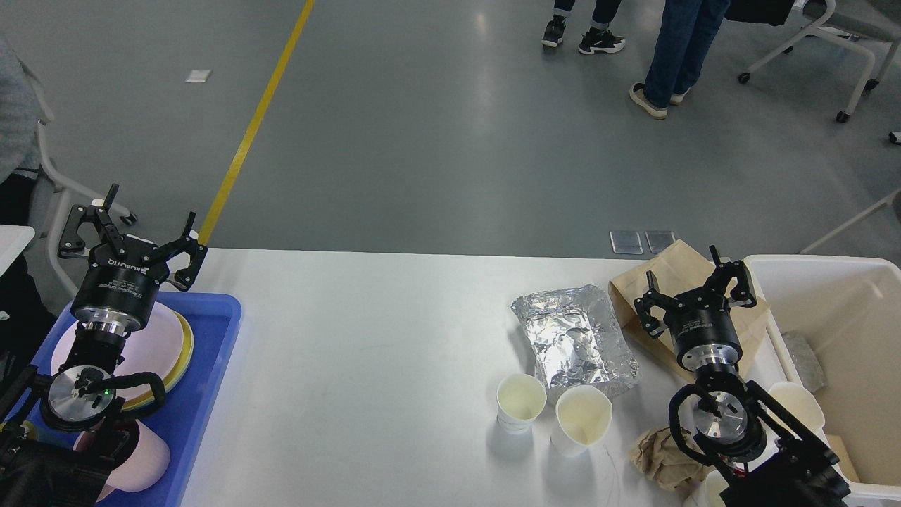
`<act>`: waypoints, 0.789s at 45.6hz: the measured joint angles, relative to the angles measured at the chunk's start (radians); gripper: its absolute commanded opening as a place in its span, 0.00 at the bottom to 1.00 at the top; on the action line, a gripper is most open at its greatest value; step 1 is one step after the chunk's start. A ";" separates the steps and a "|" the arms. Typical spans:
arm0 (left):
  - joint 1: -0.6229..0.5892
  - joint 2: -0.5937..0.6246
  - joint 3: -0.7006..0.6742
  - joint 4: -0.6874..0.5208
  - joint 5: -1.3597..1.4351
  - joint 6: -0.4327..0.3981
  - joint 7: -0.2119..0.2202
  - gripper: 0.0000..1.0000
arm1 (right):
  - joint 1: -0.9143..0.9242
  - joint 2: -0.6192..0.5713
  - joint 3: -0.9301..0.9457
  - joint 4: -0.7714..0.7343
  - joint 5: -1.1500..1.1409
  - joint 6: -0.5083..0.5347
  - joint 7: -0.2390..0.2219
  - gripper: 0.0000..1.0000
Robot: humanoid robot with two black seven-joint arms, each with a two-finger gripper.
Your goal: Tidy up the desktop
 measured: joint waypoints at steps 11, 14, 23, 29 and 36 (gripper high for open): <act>-0.003 -0.007 0.000 0.008 0.000 0.000 -0.001 0.96 | 0.000 0.000 0.000 0.002 0.000 0.000 0.000 1.00; -0.002 -0.013 0.007 0.009 0.000 0.000 -0.001 0.96 | 0.000 0.000 0.000 0.001 0.000 0.000 0.000 1.00; 0.001 -0.078 0.011 0.050 0.003 0.000 0.000 0.96 | 0.000 0.000 0.000 0.000 0.000 0.000 0.000 1.00; 0.006 -0.117 0.008 0.061 0.009 0.000 0.000 0.96 | 0.000 0.000 0.000 0.000 0.000 0.000 0.000 1.00; 0.007 -0.114 0.004 0.123 0.013 0.000 0.000 0.96 | 0.000 0.000 0.000 0.000 0.000 0.000 0.000 1.00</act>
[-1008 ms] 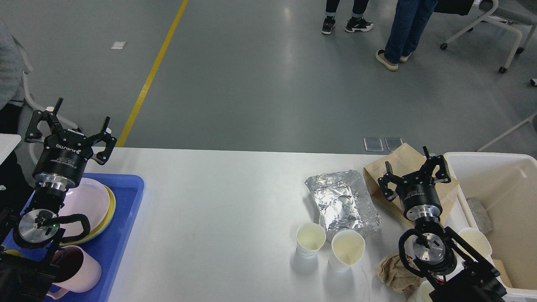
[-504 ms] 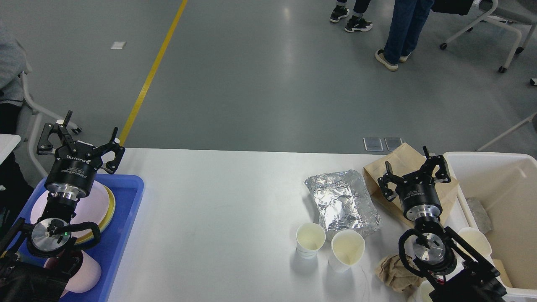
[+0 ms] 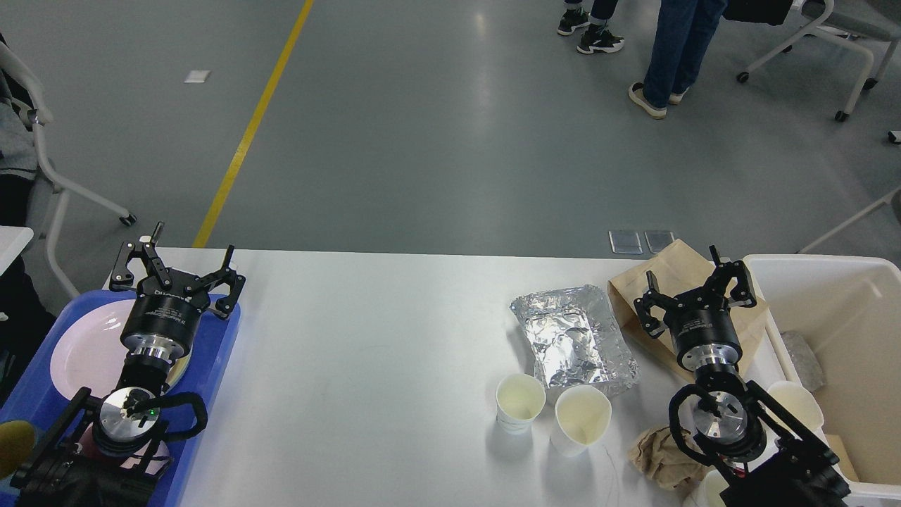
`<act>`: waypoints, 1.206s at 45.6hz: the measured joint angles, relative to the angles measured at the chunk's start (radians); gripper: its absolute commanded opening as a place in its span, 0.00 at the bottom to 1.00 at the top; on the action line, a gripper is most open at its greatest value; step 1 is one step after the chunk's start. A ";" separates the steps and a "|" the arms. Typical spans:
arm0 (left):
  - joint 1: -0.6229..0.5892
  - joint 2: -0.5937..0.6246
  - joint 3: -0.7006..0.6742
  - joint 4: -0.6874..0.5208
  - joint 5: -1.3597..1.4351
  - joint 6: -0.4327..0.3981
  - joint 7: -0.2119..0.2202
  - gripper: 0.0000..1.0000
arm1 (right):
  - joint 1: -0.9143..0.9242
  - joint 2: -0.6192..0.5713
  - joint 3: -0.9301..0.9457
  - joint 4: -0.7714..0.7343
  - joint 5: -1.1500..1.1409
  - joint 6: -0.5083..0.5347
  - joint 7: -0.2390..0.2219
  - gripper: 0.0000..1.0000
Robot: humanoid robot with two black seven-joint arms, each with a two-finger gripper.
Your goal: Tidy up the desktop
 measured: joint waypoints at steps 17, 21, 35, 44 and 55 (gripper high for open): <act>-0.007 0.001 0.000 0.079 -0.011 -0.083 -0.040 0.96 | 0.000 0.000 0.000 0.000 0.000 0.000 0.000 1.00; -0.023 0.000 0.000 0.109 -0.014 -0.109 -0.048 0.96 | 0.000 0.000 0.000 0.000 0.000 0.000 0.000 1.00; -0.037 -0.003 0.008 0.154 -0.027 -0.167 -0.058 0.96 | 0.000 0.000 0.000 0.000 0.000 0.000 0.000 1.00; -0.038 -0.002 0.008 0.155 -0.032 -0.171 -0.053 0.96 | 0.000 0.000 0.000 0.000 0.000 0.000 0.000 1.00; -0.038 -0.002 0.008 0.155 -0.037 -0.171 -0.057 0.96 | 0.000 0.000 0.000 0.000 0.000 0.000 0.000 1.00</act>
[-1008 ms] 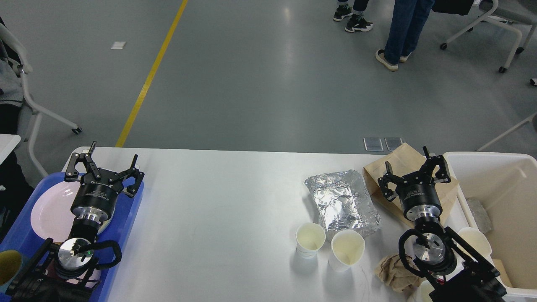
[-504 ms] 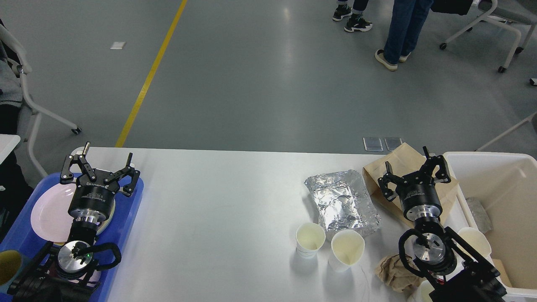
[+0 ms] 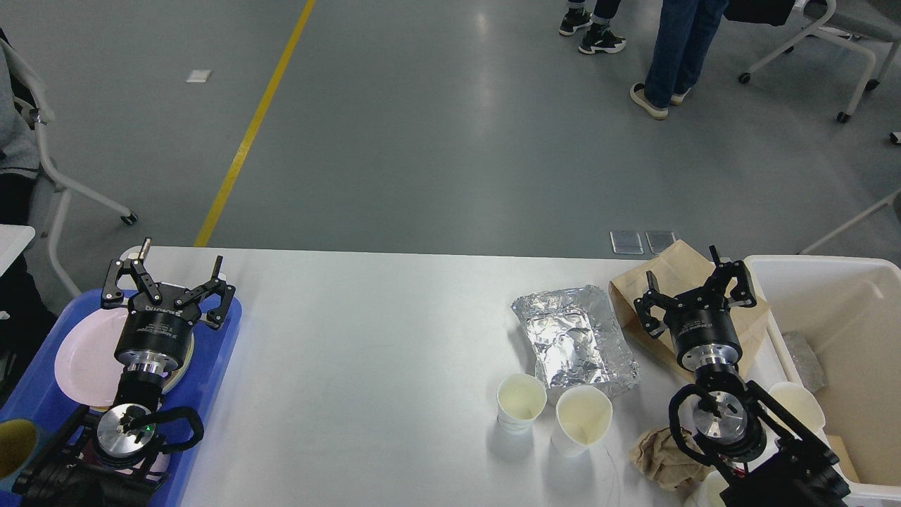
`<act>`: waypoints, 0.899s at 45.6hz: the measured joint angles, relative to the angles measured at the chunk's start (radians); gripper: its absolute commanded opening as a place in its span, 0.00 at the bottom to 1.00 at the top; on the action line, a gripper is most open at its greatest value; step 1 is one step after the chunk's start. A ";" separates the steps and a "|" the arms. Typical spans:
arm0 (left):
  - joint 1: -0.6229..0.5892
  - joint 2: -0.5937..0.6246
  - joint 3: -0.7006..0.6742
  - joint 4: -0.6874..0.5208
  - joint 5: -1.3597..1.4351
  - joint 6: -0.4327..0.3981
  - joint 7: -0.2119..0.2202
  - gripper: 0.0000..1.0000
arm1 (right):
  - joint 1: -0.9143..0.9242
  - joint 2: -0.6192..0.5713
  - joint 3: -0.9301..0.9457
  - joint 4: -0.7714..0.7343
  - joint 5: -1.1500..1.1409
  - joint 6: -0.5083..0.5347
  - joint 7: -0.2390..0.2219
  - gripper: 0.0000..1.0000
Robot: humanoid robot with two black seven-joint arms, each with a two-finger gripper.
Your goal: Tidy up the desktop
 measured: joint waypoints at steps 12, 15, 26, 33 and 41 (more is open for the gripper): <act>0.000 0.000 0.001 0.000 0.000 0.000 -0.001 0.96 | 0.000 0.000 0.000 0.000 0.000 0.000 0.000 1.00; 0.000 0.000 0.001 0.000 0.000 0.000 -0.001 0.96 | 0.000 0.000 0.000 0.000 0.000 0.000 0.000 1.00; 0.000 0.000 0.001 0.000 0.000 0.000 -0.001 0.96 | 0.000 -0.002 -0.005 0.000 0.000 0.000 -0.003 1.00; 0.000 -0.001 0.001 0.000 0.000 0.000 -0.001 0.96 | 0.006 -0.007 -0.011 -0.006 0.000 0.000 -0.004 1.00; 0.000 -0.001 0.001 0.000 0.000 0.000 -0.001 0.96 | 0.013 -0.009 -0.012 -0.010 0.000 0.002 -0.012 1.00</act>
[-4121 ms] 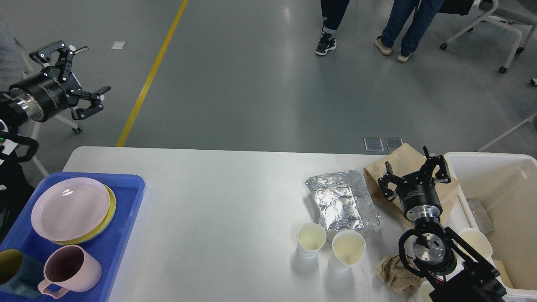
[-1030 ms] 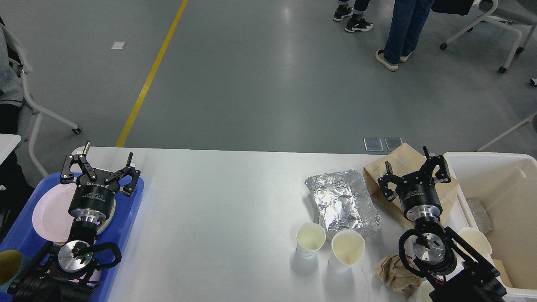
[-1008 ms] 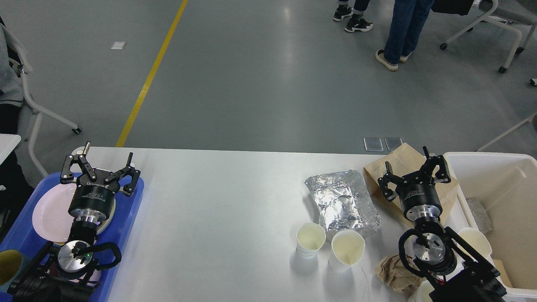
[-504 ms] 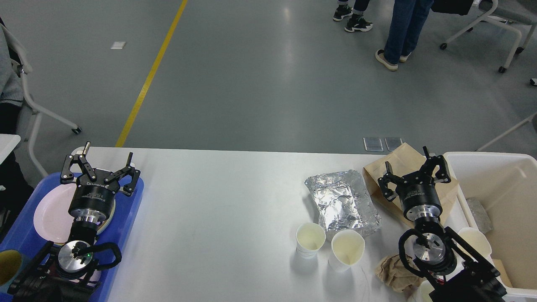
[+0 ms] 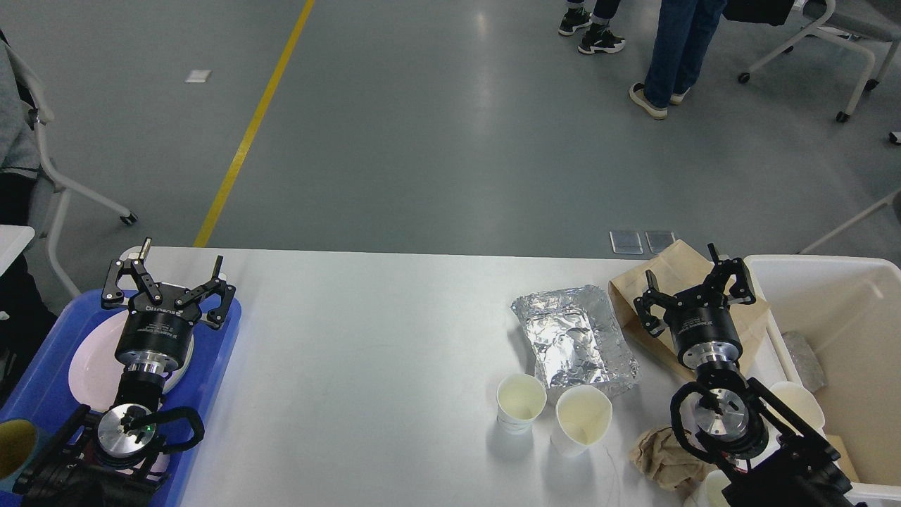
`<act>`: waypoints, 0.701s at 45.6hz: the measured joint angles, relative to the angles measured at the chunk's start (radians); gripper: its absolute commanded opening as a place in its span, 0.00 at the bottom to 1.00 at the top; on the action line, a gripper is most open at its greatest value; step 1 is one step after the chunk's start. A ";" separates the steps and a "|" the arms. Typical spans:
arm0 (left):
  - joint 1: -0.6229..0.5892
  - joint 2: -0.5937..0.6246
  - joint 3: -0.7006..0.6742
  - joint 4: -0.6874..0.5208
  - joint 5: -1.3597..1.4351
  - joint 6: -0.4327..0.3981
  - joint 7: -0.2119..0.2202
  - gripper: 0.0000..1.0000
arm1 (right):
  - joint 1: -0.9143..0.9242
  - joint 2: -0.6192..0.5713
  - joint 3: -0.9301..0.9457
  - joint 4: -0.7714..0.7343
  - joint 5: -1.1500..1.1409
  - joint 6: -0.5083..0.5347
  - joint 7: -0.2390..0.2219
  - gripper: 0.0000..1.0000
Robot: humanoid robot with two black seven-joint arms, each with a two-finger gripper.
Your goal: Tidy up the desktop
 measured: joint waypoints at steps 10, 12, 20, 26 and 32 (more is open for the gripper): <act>0.000 0.000 0.000 0.000 0.000 0.000 0.000 0.96 | 0.048 -0.011 0.060 -0.009 0.071 -0.021 -0.006 1.00; 0.000 0.000 0.000 0.000 0.000 0.000 0.000 0.96 | 0.051 -0.021 0.077 -0.009 0.081 -0.021 -0.006 1.00; 0.000 0.000 0.000 0.000 0.000 0.000 0.000 0.96 | 0.048 -0.086 0.075 -0.003 0.090 -0.012 -0.005 1.00; 0.000 0.000 0.000 0.000 0.000 0.000 0.000 0.96 | 0.045 -0.122 0.053 -0.013 0.091 -0.010 -0.006 1.00; 0.000 0.000 0.000 0.000 0.000 0.000 0.000 0.96 | 0.041 -0.130 0.027 -0.014 0.091 -0.010 -0.007 1.00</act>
